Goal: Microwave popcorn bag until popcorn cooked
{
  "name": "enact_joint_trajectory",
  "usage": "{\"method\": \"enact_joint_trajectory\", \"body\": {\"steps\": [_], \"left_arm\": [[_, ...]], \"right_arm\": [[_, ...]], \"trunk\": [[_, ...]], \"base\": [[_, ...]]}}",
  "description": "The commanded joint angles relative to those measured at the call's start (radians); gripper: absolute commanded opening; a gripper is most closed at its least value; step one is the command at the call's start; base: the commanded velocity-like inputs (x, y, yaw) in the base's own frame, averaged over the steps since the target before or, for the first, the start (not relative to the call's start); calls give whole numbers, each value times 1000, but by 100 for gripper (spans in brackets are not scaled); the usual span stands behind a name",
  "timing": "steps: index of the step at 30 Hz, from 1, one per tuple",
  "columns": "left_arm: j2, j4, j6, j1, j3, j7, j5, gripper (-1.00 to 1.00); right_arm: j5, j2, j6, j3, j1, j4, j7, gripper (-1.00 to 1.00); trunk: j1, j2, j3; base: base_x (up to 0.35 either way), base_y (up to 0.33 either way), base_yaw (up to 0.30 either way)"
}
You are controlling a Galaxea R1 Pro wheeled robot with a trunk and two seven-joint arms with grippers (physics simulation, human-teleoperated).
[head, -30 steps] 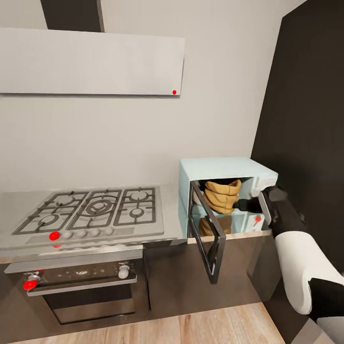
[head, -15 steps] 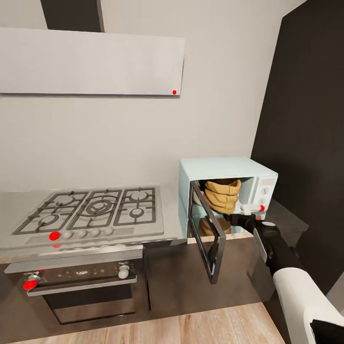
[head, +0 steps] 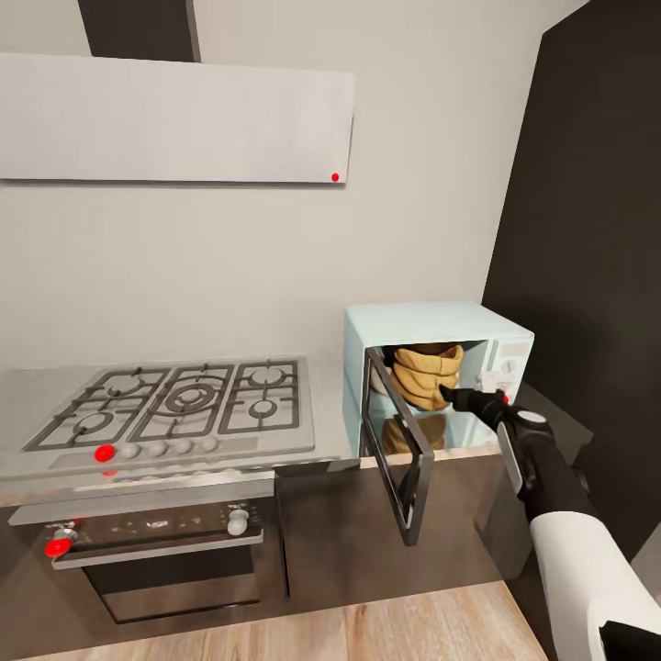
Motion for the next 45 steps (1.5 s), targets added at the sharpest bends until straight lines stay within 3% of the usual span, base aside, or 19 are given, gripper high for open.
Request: {"method": "enact_joint_trajectory", "body": {"steps": [1, 20, 22, 27, 45], "left_arm": [[0, -1, -2, 0, 1, 1, 5, 100], [0, -1, 0, 0, 1, 1, 5, 100], [0, -1, 0, 0, 1, 1, 5, 100], [0, -1, 0, 0, 1, 1, 5, 100], [0, -1, 0, 0, 1, 1, 5, 100]], "right_arm": [[11, 1, 5, -4, -1, -5, 9, 100], [7, 4, 6, -2, -1, 3, 20, 100], [8, 3, 4, -1, -1, 6, 39, 100], [13, -7, -8, -3, -1, 18, 203, 100], [19, -3, -10, -2, -1, 44, 218, 100]], "trunk": [[0, -1, -1], [0, -1, -1], [0, -1, -1], [0, -1, -1], [0, -1, -1]], "base": [[0, 0, 0], [82, 0, 0], [196, 0, 0], [180, 0, 0], [148, 0, 0]]}}
